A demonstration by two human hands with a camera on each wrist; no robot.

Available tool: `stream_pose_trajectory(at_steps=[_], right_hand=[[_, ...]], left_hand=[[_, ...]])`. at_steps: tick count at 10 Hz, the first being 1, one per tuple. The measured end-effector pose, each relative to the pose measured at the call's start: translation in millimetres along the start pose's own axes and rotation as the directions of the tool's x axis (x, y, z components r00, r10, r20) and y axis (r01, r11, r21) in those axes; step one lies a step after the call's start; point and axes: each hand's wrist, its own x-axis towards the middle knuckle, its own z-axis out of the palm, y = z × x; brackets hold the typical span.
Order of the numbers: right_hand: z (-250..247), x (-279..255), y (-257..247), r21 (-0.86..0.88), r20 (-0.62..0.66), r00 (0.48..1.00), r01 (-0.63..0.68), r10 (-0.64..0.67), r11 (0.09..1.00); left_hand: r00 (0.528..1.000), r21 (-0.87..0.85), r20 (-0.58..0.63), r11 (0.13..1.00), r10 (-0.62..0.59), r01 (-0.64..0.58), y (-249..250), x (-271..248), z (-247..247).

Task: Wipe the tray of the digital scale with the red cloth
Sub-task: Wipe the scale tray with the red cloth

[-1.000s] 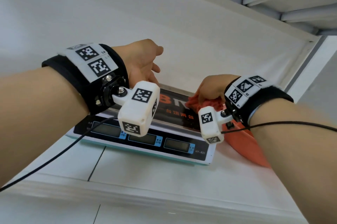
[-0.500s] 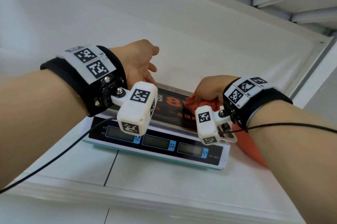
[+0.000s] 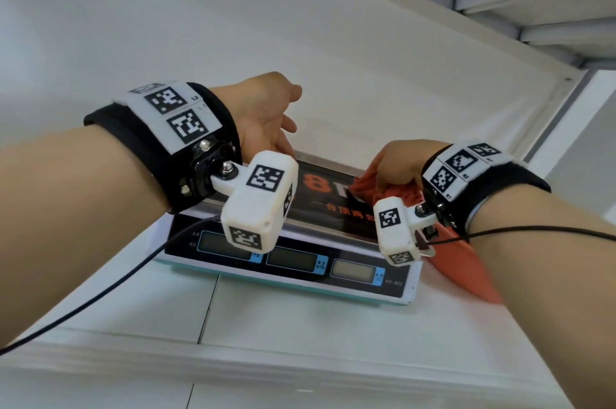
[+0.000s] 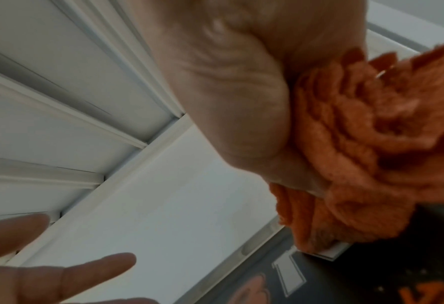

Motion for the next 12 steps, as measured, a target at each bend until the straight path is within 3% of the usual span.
stream_pose_trajectory(at_steps=[1,2,3,4,5,6,7,8,10,12], right_hand=[[2.7,-5.2,-2.5,-0.038,0.056,0.998,-0.018,0.020,0.999],[2.7,-5.3,0.3,0.172,0.185,0.983,-0.033,0.001,0.984],[-0.8,-9.2,7.8,0.402,0.120,0.992,-0.072,0.026,0.913],[-1.2,-17.8,13.4,0.207,0.033,0.998,-0.058,0.052,0.977],[1.8,-23.9,13.5,0.060,0.042,0.996,-0.077,0.075,0.995],[8.9,-20.2,6.6,0.132,0.189,0.976,-0.133,0.107,0.982],[12.2,-22.0,1.6,0.325,0.231,0.970,-0.153,0.079,0.933],[7.1,-19.8,10.3,0.364,0.104,0.992,-0.107,0.074,0.925],[-2.1,-31.5,24.6,0.104,0.040,0.997,-0.062,0.058,0.993],[14.2,-33.1,0.8,0.046,0.098,0.995,-0.038,0.033,0.998]], left_hand=[[1.000,0.018,0.015,1.000,-0.003,0.003,-0.4,-4.2,8.8],[1.000,0.030,0.030,1.000,0.001,-0.002,-0.5,-7.8,18.5],[0.998,0.030,0.060,1.000,0.000,-0.002,-1.1,-8.7,27.1],[0.997,0.032,0.071,0.999,-0.009,0.007,-0.3,-7.7,33.8],[0.996,0.026,0.086,1.000,-0.012,0.010,-0.1,-4.3,37.8],[0.995,0.027,0.095,1.000,-0.018,0.015,-1.0,-3.3,43.5],[0.995,0.035,0.103,0.999,-0.015,0.012,-2.2,-5.9,50.8],[0.994,0.027,0.108,1.000,-0.013,0.010,-3.4,-5.6,52.9],[0.994,0.000,0.106,1.000,-0.015,0.015,-3.7,-2.2,50.6],[0.995,0.009,0.104,1.000,-0.007,0.006,-4.0,-2.3,54.4]])
